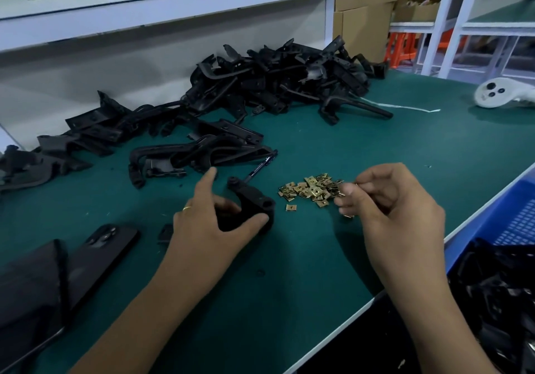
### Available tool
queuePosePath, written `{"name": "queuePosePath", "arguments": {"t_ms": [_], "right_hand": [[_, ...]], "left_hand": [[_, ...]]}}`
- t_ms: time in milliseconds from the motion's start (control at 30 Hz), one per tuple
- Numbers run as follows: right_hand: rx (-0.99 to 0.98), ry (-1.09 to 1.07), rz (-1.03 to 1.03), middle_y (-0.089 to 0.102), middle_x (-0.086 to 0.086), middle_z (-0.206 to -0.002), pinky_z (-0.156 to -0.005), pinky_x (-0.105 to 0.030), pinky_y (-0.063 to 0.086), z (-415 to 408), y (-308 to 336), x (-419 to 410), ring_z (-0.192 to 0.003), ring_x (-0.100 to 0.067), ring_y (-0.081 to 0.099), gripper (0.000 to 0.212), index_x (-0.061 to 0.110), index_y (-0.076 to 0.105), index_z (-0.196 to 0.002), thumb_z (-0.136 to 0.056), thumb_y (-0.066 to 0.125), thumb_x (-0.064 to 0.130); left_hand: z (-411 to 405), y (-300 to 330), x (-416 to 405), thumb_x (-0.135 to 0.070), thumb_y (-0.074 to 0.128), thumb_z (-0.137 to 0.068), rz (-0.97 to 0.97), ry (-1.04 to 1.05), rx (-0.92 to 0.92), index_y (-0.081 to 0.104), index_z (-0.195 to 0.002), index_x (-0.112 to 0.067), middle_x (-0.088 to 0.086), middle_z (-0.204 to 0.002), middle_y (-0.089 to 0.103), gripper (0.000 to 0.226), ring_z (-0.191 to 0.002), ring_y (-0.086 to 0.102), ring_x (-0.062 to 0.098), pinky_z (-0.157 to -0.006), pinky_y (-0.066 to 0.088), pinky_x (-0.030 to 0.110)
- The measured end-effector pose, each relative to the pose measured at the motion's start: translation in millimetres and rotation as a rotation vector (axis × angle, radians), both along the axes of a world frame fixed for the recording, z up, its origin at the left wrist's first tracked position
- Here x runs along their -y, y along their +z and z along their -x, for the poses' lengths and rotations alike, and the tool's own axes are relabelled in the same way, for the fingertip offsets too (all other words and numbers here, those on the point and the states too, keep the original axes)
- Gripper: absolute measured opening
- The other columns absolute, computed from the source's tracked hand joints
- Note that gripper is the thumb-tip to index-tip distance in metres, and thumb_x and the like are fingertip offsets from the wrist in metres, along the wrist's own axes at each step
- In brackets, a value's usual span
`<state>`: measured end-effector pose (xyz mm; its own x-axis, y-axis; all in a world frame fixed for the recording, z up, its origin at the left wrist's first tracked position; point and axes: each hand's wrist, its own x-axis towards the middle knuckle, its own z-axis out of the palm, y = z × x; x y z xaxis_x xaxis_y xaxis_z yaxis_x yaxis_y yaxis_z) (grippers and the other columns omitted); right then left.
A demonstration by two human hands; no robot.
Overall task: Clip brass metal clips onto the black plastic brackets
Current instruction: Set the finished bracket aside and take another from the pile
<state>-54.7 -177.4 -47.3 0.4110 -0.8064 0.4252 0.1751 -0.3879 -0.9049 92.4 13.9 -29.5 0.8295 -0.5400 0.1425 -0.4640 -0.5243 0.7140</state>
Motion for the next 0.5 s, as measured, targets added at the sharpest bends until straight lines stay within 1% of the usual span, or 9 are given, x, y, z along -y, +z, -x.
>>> {"name": "queuePosePath", "arguments": {"t_ms": [67, 133, 167, 200, 267, 300, 367, 433, 500], "right_hand": [[0.006, 0.041, -0.012, 0.076, 0.002, -0.079, -0.063, -0.023, 0.061, -0.4, 0.8, -0.8, -0.068, -0.014, 0.076, 0.019, 0.026, 0.062, -0.091, -0.093, 0.075, 0.012], [0.008, 0.095, -0.023, 0.077, 0.000, -0.078, -0.061, -0.028, 0.062, -0.2, 2.2, -1.7, -0.067, -0.017, 0.076, 0.015, 0.026, 0.064, -0.094, -0.095, 0.073, 0.014], [0.014, 0.128, -0.035, 0.077, -0.001, -0.078, -0.061, -0.031, 0.062, 0.0, 3.0, -2.2, -0.067, -0.020, 0.076, 0.013, 0.025, 0.066, -0.095, -0.095, 0.073, 0.014], [0.023, 0.167, -0.052, 0.077, -0.004, -0.078, -0.061, -0.033, 0.062, 0.4, 3.9, -2.7, -0.067, -0.022, 0.076, 0.010, 0.022, 0.067, -0.095, -0.095, 0.072, 0.013], [0.055, 0.259, -0.113, 0.076, -0.010, -0.077, -0.059, -0.033, 0.061, 0.5, 6.2, -5.0, -0.067, -0.027, 0.075, 0.006, 0.012, 0.066, -0.093, -0.094, 0.073, 0.013], [0.078, 0.306, -0.152, 0.075, -0.013, -0.076, -0.059, -0.032, 0.060, -0.1, 7.5, -6.9, -0.066, -0.030, 0.075, 0.010, 0.008, 0.064, -0.093, -0.092, 0.073, 0.012], [0.115, 0.394, -0.208, 0.074, -0.018, -0.077, -0.059, -0.033, 0.059, -2.4, 9.6, -11.8, -0.068, -0.034, 0.074, 0.015, 0.003, 0.059, -0.092, -0.090, 0.073, 0.009], [0.134, 0.474, -0.221, 0.073, -0.022, -0.079, -0.062, -0.032, 0.059, -5.4, 10.4, -17.3, -0.071, -0.035, 0.074, 0.013, 0.001, 0.058, -0.093, -0.090, 0.070, 0.003], [0.126, 0.528, -0.205, 0.073, -0.022, -0.081, -0.064, -0.032, 0.059, -8.4, 10.0, -21.8, -0.073, -0.033, 0.074, 0.010, 0.001, 0.059, -0.094, -0.092, 0.067, -0.004]], "left_hand": [[-0.5, -0.8, -3.1, -0.088, 0.070, -0.056, 0.017, -0.028, -0.065, 0.003, -0.159, -0.049, -0.034, -0.109, 0.056, 0.129, -0.124, 0.041, 0.009, -0.106, 0.035, 0.037], [4.0, -1.5, -3.2, -0.093, 0.065, -0.045, -0.067, -0.089, -0.048, 0.005, -0.156, -0.055, -0.040, -0.115, 0.042, 0.132, -0.120, 0.030, 0.004, -0.103, 0.029, 0.031], [5.5, -2.0, -2.7, -0.094, 0.064, -0.044, -0.098, -0.113, -0.030, 0.009, -0.155, -0.057, -0.040, -0.118, 0.038, 0.129, -0.120, 0.029, 0.005, -0.100, 0.030, 0.028], [6.2, -2.3, -2.9, -0.094, 0.064, -0.044, -0.104, -0.125, -0.013, 0.016, -0.152, -0.058, -0.038, -0.120, 0.038, 0.123, -0.121, 0.031, 0.006, -0.097, 0.031, 0.023], [6.5, -2.3, -4.3, -0.089, 0.065, -0.049, -0.062, -0.141, -0.004, 0.029, -0.148, -0.057, -0.034, -0.122, 0.046, 0.110, -0.126, 0.039, 0.005, -0.094, 0.034, 0.017], [6.7, -2.3, -5.2, -0.086, 0.067, -0.051, -0.042, -0.160, -0.006, 0.032, -0.147, -0.056, -0.032, -0.123, 0.050, 0.106, -0.127, 0.042, 0.005, -0.097, 0.036, 0.018], [6.8, -2.6, -7.2, -0.080, 0.072, -0.056, -0.013, -0.208, -0.005, 0.034, -0.148, -0.056, -0.029, -0.126, 0.056, 0.103, -0.130, 0.047, 0.004, -0.107, 0.038, 0.025], [8.2, -1.1, -8.5, -0.076, 0.078, -0.057, 0.019, -0.255, -0.017, 0.031, -0.150, -0.060, -0.026, -0.130, 0.060, 0.105, -0.132, 0.049, 0.001, -0.114, 0.038, 0.031], [10.1, 0.7, -9.3, -0.073, 0.083, -0.057, 0.047, -0.307, -0.020, 0.028, -0.150, -0.063, -0.024, -0.133, 0.062, 0.108, -0.133, 0.051, 0.000, -0.117, 0.036, 0.036]]}}
